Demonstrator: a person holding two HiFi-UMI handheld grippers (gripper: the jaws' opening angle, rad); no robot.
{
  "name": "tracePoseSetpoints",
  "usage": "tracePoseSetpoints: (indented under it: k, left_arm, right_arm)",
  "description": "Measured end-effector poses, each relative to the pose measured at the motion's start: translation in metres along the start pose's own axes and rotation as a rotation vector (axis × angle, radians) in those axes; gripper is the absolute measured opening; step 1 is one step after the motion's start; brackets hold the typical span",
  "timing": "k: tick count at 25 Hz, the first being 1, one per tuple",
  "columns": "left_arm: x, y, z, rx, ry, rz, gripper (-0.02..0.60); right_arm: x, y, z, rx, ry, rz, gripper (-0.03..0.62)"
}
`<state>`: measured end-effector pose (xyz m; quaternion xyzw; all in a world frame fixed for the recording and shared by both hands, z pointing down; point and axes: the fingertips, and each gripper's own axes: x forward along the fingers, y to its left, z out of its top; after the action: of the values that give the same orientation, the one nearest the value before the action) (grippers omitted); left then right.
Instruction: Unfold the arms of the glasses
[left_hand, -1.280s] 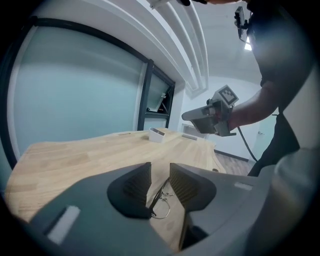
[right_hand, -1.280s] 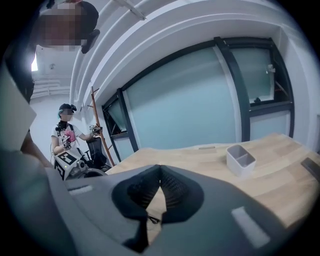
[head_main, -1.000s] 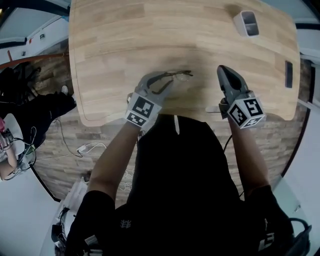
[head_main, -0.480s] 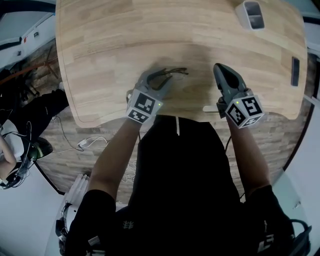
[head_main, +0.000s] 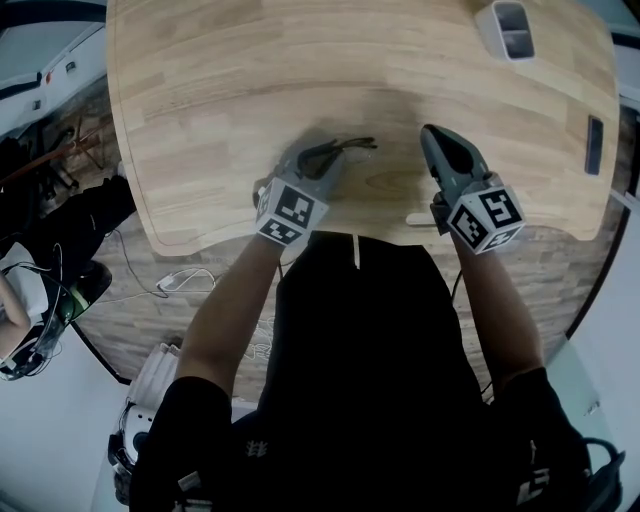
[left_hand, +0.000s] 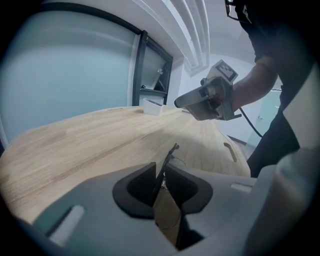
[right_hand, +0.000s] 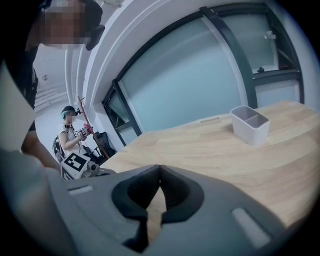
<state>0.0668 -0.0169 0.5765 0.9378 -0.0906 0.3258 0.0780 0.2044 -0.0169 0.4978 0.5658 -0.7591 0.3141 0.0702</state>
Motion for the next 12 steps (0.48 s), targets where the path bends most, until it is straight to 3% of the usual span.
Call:
tracePoseSetpoints:
  k: [6, 12]
  left_arm:
    - [-0.01, 0.001, 0.002, 0.009, -0.017, -0.009, 0.037]
    - [-0.017, 0.002, 0.006, 0.024, -0.036, -0.006, 0.037]
  right_arm:
    - [0.011, 0.018, -0.01, 0.01, 0.036, 0.041, 0.002]
    - [0.025, 0.049, -0.019, 0.047, 0.075, 0.191, 0.004]
